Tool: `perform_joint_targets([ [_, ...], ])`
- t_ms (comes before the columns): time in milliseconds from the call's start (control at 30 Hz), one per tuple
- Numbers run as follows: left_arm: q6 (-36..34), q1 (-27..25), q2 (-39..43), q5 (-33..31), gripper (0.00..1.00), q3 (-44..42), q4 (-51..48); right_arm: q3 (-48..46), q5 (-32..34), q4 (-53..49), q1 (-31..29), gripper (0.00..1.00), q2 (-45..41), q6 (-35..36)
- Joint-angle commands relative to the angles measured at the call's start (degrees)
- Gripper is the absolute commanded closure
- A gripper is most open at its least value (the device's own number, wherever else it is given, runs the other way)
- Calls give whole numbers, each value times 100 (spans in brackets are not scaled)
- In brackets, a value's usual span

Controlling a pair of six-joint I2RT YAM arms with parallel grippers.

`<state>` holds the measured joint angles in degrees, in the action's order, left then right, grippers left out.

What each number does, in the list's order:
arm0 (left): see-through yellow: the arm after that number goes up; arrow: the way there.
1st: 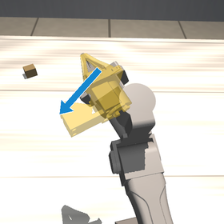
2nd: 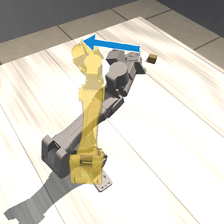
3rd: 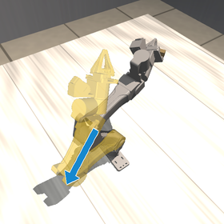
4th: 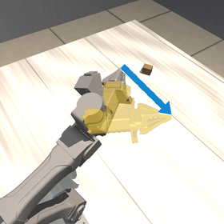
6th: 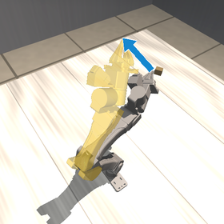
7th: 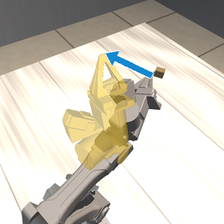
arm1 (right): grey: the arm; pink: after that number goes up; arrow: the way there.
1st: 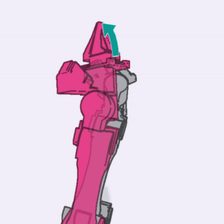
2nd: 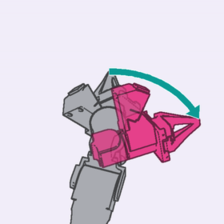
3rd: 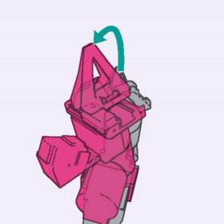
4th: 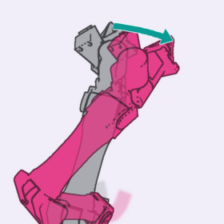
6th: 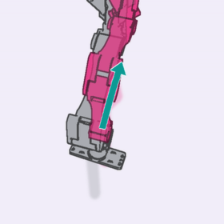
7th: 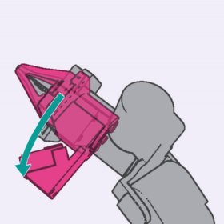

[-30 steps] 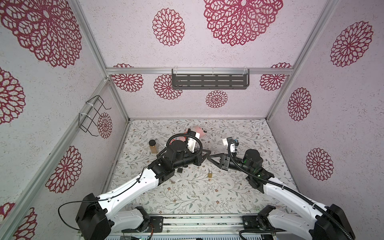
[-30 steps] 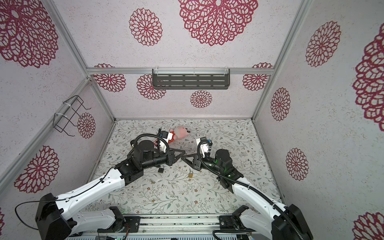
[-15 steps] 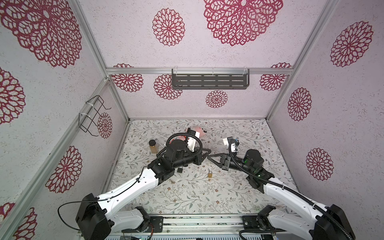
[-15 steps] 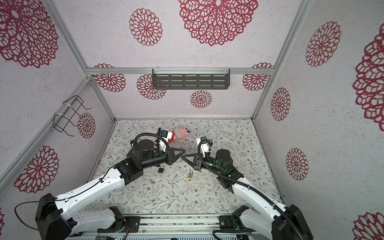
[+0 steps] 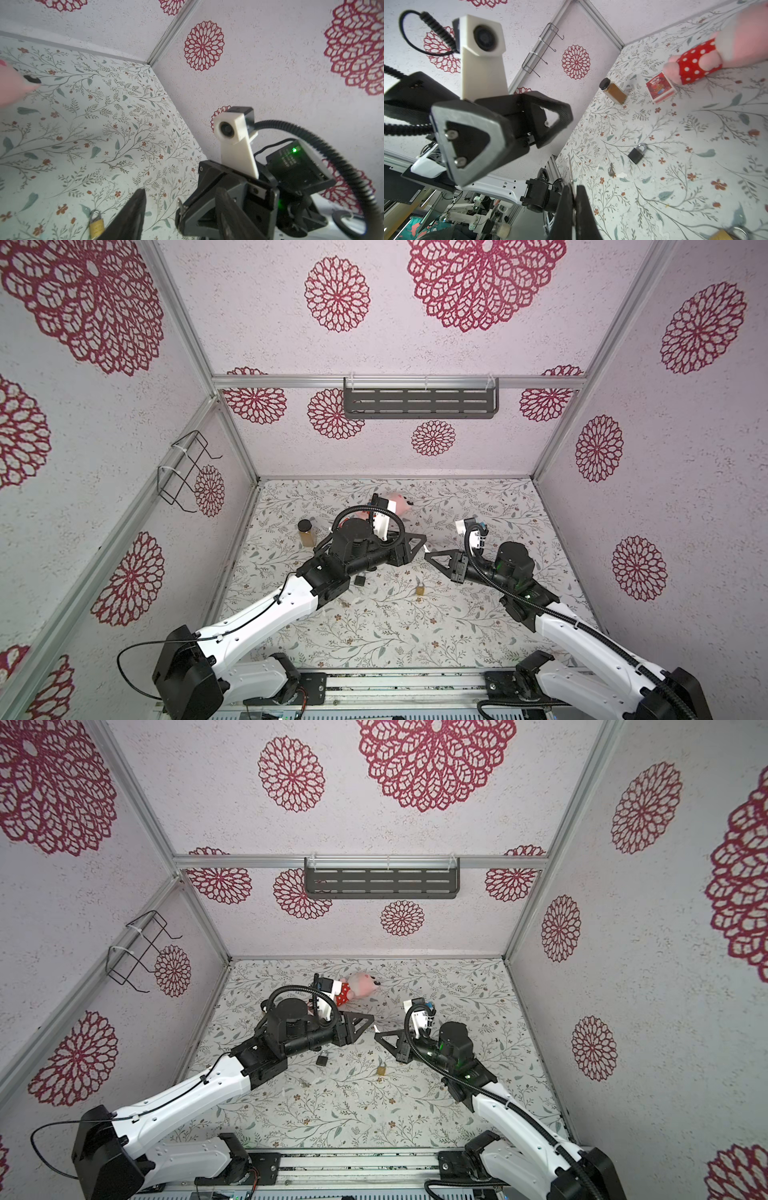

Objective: Unlock with the key
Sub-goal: 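Lower the left gripper onto the brass padlock while the right gripper draws back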

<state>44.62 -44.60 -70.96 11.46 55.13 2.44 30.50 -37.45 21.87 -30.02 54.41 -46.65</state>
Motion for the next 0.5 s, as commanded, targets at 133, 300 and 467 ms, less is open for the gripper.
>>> perform_joint_targets([
  [133, 330, 92, -285, -642, 36, -73, -426, -129, 311, -1057, 301, 100, -452, 370],
  [300, 633, 68, -747, -1015, 34, 122, -1035, -221, 542, -1963, 549, 100, -717, 572],
  [467, 731, -144, -1581, -1504, 33, 740, -2079, -419, 603, -2494, 826, 100, -885, 587],
])
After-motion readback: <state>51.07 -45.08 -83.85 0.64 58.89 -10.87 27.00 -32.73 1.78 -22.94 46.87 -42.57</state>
